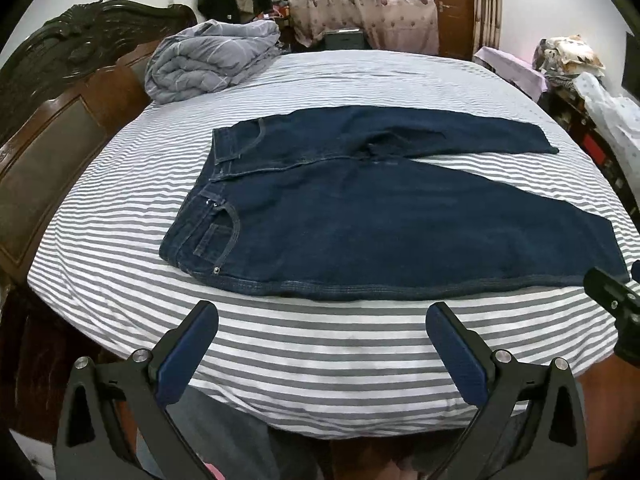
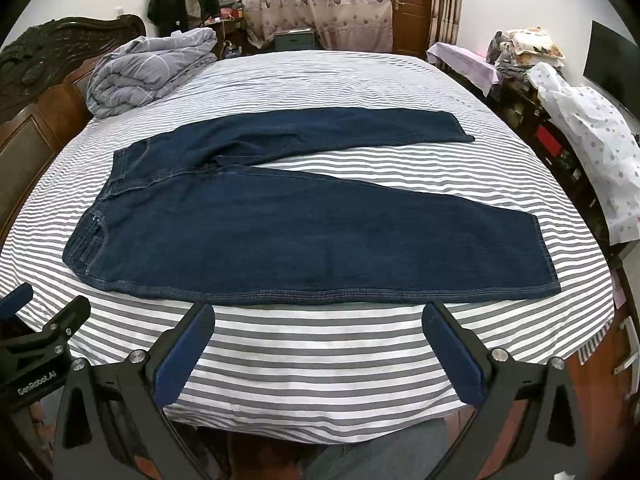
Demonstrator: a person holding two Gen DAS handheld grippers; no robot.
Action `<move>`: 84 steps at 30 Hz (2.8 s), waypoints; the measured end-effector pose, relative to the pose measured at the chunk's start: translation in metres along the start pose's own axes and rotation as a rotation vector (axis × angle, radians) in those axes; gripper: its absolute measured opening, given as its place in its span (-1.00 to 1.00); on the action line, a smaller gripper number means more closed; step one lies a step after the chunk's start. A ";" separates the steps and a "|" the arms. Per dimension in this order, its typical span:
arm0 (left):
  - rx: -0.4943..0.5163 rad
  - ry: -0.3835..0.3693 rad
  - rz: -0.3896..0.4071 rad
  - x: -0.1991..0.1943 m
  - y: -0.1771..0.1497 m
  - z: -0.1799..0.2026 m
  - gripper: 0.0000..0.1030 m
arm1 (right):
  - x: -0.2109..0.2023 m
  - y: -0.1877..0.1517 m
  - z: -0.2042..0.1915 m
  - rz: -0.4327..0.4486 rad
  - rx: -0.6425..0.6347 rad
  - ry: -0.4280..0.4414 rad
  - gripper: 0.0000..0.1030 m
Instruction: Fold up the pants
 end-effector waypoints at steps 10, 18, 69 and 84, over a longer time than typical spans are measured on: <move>0.014 -0.015 0.034 -0.004 0.002 0.004 1.00 | -0.001 0.000 -0.002 0.000 -0.005 0.005 1.00; 0.012 -0.011 0.023 -0.004 0.002 0.003 1.00 | -0.001 0.000 -0.003 -0.002 -0.005 0.009 1.00; 0.032 -0.033 -0.038 0.057 0.052 -0.066 1.00 | 0.034 0.069 -0.026 -0.050 -0.139 0.205 0.99; 0.025 -0.025 -0.034 0.226 0.170 -0.182 0.82 | 0.178 0.228 -0.064 -0.164 -0.360 0.463 0.97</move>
Point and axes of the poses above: each gripper's, at about its wrist camera, not at the fingertips, and x roughly the way its jaws point, z to its right, y to its top, the point moved 1 cm from there along x, roughly the way its jaws point, and after that the axes turned 8 degrees about z, right-handed, at the moved point
